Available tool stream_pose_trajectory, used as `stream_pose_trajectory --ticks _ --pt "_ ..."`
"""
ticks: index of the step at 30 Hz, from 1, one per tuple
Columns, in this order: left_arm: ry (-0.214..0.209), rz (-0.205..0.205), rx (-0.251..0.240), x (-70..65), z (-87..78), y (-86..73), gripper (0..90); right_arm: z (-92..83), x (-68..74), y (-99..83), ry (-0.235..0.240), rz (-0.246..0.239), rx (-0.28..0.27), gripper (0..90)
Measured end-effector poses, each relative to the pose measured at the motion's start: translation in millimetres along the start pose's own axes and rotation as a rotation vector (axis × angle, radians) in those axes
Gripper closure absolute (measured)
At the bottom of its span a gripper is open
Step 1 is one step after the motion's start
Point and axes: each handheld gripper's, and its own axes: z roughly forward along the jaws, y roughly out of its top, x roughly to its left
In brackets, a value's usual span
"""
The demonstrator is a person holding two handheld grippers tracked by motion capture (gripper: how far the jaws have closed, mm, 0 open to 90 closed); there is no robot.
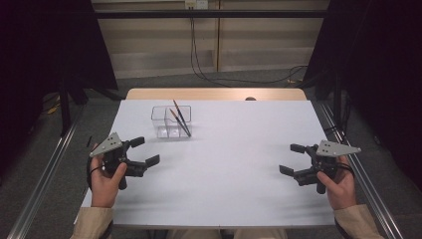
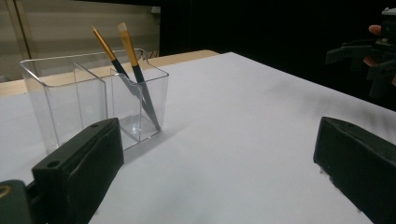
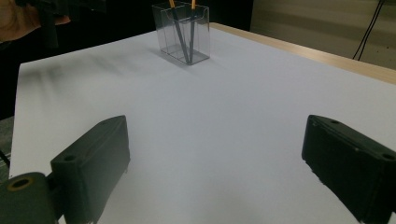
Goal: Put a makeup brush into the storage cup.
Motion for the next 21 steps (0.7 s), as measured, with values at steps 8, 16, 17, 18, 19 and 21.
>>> stream_pose_trajectory --ticks 8,16,17,18,19,21 --pt "0.0 0.003 0.006 -2.0 -5.3 -2.4 1.5 -0.3 -0.2 0.1 0.001 -0.001 -0.002 7.3" --pt "-0.01 0.005 0.01 -6.3 -5.4 -3.7 1.5 -0.5 -0.7 0.0 -0.002 0.0 -0.002 7.3" --pt "-0.01 0.007 0.011 -6.6 -5.6 -3.8 1.4 -0.4 -0.6 0.0 -0.002 -0.001 -0.002 7.3" --pt "-0.013 0.007 0.009 -7.1 -5.7 -3.6 1.4 -0.3 -0.6 0.1 -0.003 -0.002 -0.002 7.3" --pt "-0.013 0.008 0.008 -7.3 -6.1 -3.4 1.4 -0.2 -0.7 0.2 -0.002 -0.003 -0.002 7.3" --pt "-0.017 0.01 0.009 -8.0 -7.0 -2.9 1.4 -0.2 -0.7 0.4 -0.003 -0.004 -0.002 7.3"
